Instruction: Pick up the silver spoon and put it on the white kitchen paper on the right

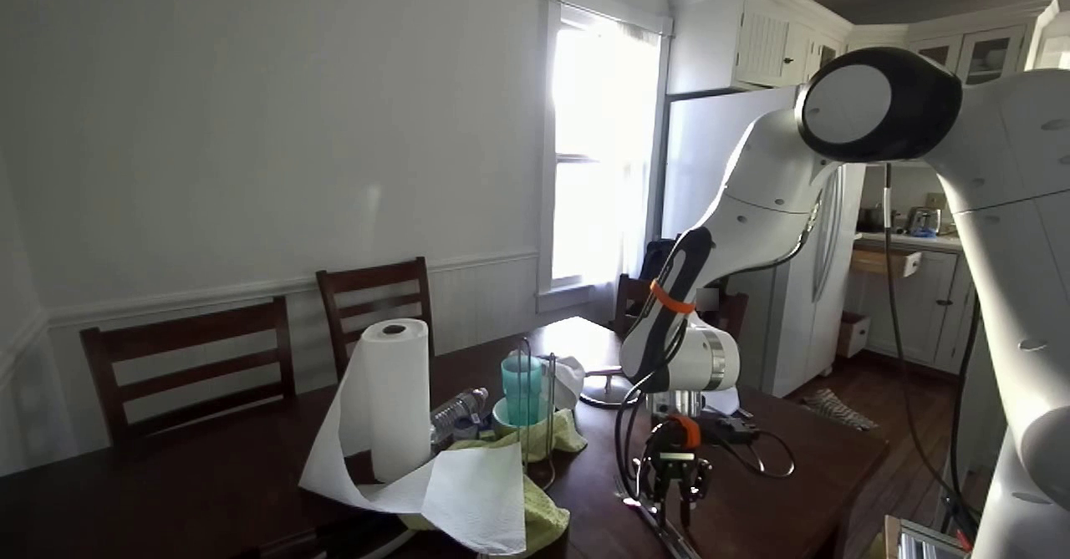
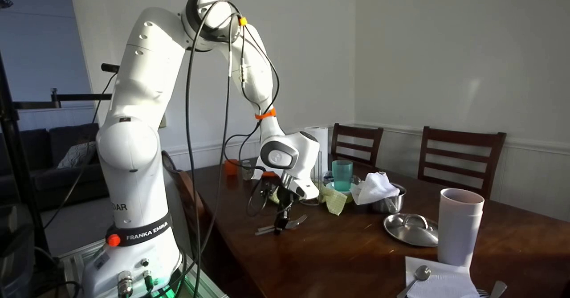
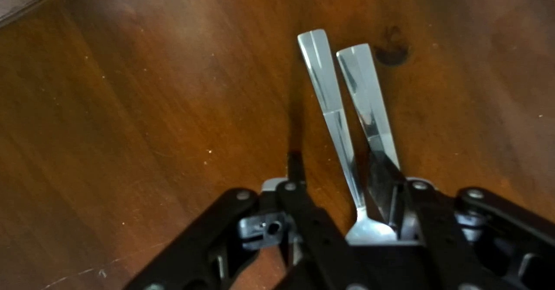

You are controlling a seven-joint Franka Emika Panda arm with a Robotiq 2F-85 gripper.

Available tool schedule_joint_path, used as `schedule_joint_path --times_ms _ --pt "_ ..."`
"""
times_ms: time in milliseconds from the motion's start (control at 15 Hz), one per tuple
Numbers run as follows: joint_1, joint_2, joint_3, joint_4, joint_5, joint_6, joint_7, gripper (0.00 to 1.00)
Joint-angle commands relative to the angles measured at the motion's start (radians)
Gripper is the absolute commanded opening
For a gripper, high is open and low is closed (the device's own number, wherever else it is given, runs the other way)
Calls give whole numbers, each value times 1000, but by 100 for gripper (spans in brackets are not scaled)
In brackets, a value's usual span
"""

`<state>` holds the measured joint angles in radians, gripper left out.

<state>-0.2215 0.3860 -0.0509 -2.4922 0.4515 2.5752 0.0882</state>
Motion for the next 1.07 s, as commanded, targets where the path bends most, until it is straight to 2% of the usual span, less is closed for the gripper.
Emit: schedule_joint_path --times_ms 0,133,267,400,467,667,1000 --pt "-25 25 17 33 41 -28 -42 45" --pt "-22 29 13 37 37 -32 -38 42" --pt "-20 30 8 38 30 -33 -32 29" --pt "-21 30 -3 38 25 -38 -27 6" --pt "-21 29 -8 36 22 -39 -26 1" --pt "-10 18 -21 30 2 -31 -16 2" --pt "36 -93 -54 56 -83 -18 21 2"
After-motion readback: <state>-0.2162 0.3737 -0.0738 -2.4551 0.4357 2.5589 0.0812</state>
